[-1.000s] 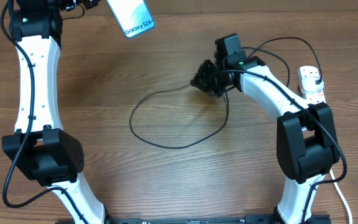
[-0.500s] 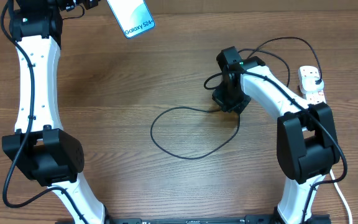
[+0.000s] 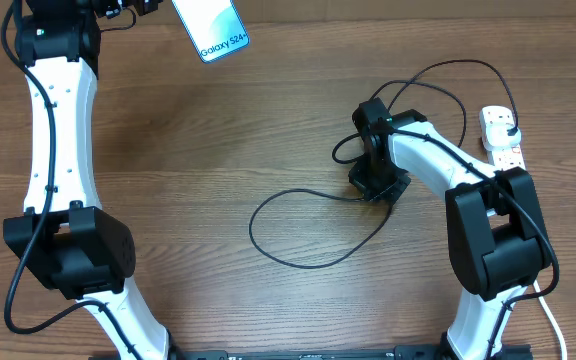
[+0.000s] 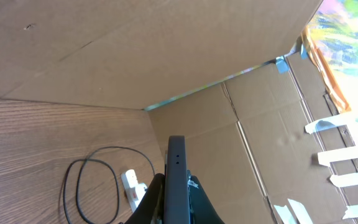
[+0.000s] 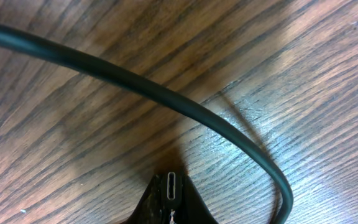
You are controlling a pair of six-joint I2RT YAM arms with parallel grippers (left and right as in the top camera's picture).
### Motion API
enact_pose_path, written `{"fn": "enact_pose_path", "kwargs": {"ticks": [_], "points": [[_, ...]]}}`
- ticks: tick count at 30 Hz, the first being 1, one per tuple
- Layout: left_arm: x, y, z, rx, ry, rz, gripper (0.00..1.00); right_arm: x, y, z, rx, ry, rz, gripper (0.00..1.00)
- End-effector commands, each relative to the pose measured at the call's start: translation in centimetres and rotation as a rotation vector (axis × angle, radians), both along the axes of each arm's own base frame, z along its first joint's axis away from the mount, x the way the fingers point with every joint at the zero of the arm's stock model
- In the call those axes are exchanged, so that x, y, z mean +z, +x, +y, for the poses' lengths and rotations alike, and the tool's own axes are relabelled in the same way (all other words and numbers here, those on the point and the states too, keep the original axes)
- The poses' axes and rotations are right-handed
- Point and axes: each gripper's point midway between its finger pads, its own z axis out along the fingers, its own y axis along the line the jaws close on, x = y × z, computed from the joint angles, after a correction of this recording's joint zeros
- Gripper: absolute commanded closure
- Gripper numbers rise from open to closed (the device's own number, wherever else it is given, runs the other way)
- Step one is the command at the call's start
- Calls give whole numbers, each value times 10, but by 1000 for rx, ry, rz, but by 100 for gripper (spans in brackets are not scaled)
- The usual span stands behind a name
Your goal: Plug charger to phone and switch on socket
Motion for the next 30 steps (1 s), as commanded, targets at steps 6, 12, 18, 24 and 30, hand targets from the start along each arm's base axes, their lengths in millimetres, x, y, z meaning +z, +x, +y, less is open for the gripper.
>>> {"fn": "enact_pose_path", "kwargs": {"ticks": [6, 12, 18, 24, 30], "points": [[5, -5, -5, -32, 1, -18, 96, -20, 8, -2, -2, -9, -40, 96], [5, -5, -5, -33, 1, -18, 96, -19, 22, -4, -3, -26, -99, 73], [5, -5, -5, -33, 1, -18, 96, -19, 30, -6, 0, -38, -131, 61], [5, -5, -5, -33, 1, -18, 96, -19, 32, -5, -1, -34, -140, 71], [5, -5, -5, -33, 2, -21, 96, -19, 30, 0, -1, -7, -129, 78]]}}
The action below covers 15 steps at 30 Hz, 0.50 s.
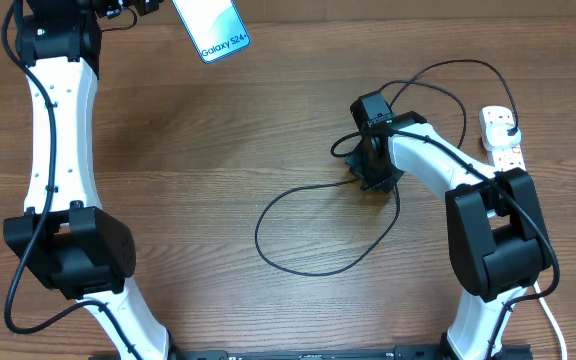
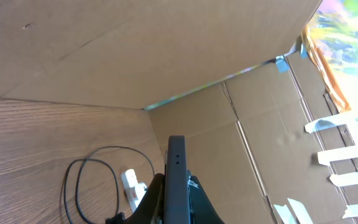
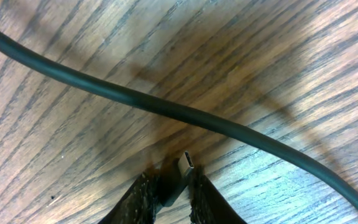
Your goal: Plug charger to phone and switch on socket
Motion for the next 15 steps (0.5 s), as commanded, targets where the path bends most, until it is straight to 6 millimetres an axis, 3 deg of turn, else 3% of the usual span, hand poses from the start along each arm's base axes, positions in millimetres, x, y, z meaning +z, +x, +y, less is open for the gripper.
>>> {"fn": "enact_pose_path", "kwargs": {"ticks": [1, 15], "points": [[5, -5, -4, -30, 2, -21, 96, -20, -13, -3, -2, -3, 60, 78], [5, -5, -4, -31, 2, -21, 96, -20, -25, 8, -31, -2, 91, 78]]}}
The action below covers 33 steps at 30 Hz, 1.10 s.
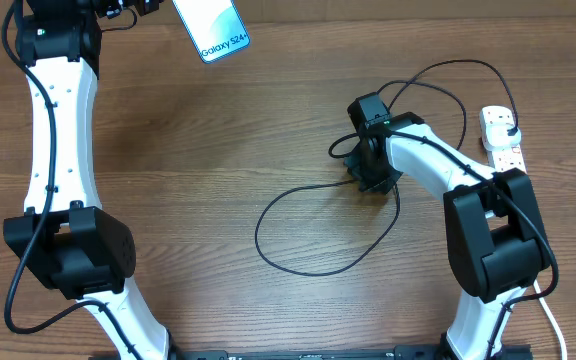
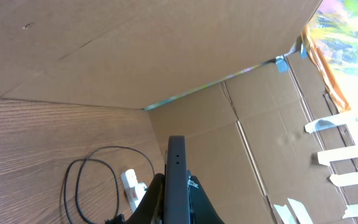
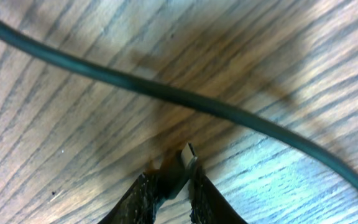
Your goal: Plug charger to phone and switch on socket
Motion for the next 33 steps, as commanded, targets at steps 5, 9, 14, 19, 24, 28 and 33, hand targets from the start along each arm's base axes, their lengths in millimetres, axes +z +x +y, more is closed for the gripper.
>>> {"fn": "enact_pose_path", "kwargs": {"ticks": [5, 9, 14, 19, 24, 28, 33], "points": [[5, -5, -4, -31, 2, -21, 96, -23, -23, 5, -36, 16, 88, 78], [5, -5, -4, -31, 4, -24, 96, -23, -18, 7, -36, 24, 68, 87], [5, -5, -4, -31, 4, -24, 96, -23, -18, 8, -35, 29, 68, 96], [5, -5, -6, -34, 4, -24, 96, -21, -14, 27, 6, 130, 62, 96], [5, -5, -7, -37, 4, -24, 96, 3, 6, 91, 331, 463, -70, 96], [5, -5, -7, -37, 3, -24, 96, 54, 8, 149, 652, 830, -246, 96], [5, -7, -8, -45, 3, -24, 96, 122, -10, 180, 971, 1198, -443, 96]]}}
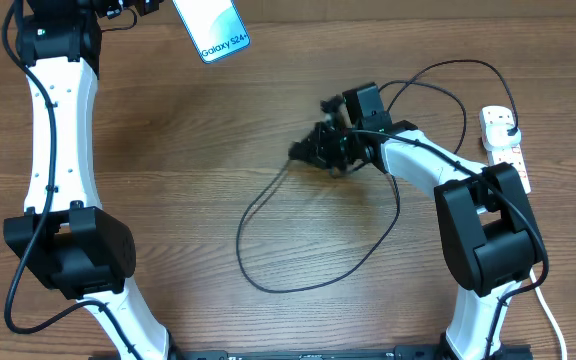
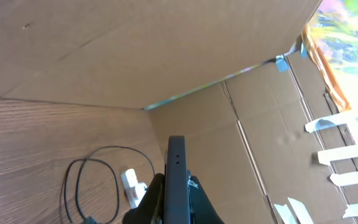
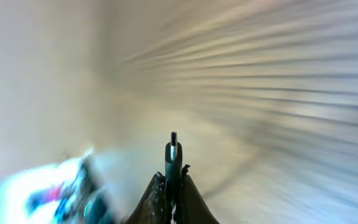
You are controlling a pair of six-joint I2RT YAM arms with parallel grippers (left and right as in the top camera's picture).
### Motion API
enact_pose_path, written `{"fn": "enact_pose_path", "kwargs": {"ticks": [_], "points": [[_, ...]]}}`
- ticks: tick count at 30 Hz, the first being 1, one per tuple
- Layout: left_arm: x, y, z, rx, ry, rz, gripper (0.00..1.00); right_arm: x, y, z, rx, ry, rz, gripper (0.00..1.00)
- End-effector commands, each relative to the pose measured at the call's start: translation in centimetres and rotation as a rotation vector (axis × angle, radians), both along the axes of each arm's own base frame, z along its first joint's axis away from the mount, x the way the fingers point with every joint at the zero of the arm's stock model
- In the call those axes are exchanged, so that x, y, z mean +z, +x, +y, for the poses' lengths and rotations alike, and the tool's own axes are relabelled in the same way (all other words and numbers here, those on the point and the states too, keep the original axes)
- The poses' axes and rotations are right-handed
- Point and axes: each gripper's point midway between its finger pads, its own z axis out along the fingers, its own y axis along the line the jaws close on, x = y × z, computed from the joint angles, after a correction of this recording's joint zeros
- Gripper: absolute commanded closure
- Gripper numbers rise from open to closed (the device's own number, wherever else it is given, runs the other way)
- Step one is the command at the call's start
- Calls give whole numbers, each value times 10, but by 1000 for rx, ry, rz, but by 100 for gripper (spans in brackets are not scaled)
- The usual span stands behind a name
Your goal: Plug charger to phone and switch on socket
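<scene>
My left gripper [image 2: 176, 208] is shut on the phone [image 1: 213, 28], a Galaxy S24+ held up at the far left corner of the table; the left wrist view shows it edge-on [image 2: 176, 168]. My right gripper [image 1: 306, 150] points left over the table's middle, shut on the charger plug [image 3: 173, 152], whose tip sticks out past the fingers. The right wrist view is blurred by motion. The black cable [image 1: 239, 240] trails from the plug in a wide loop on the wood. The white socket strip [image 1: 501, 135] lies at the right edge, also seen as the strip [image 2: 134, 185] in the left wrist view.
Cardboard walls [image 2: 135, 56] close off the back of the wooden table [image 1: 168, 200]. A second cable loop [image 1: 458, 63] arcs from the right arm toward the socket strip.
My right gripper has left the table surface right of centre and now sits further left, turned toward the phone with the plug. The cable loop has shifted left. The left arm is unmoved.
At first my right gripper was low on the wood with the plug at its fingertips beside the cable. Then the plug sat tilted between the fingers, still at the table. Now it is held straight and carried left. The phone stayed raised throughout.
</scene>
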Motion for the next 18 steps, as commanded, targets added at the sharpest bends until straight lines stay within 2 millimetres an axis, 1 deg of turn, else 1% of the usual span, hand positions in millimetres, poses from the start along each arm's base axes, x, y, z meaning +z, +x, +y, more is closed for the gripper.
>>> {"fn": "enact_pose_path", "kwargs": {"ticks": [1, 3, 5, 13, 18], "points": [[5, -6, -7, -42, 1, -23, 96, 65, -47, 27, 383, 390, -149, 96], [5, -6, -7, -42, 1, -23, 96, 89, -62, 27, 511, 535, -243, 96], [5, -6, -7, -43, 1, -23, 96, 106, -72, 23, 598, 635, -315, 96], [5, -9, -8, -58, 2, -28, 96, 116, -65, 26, 641, 645, -474, 96], [6, -13, -11, -86, 15, -58, 96, 127, -60, 29, 655, 646, -517, 96]]}}
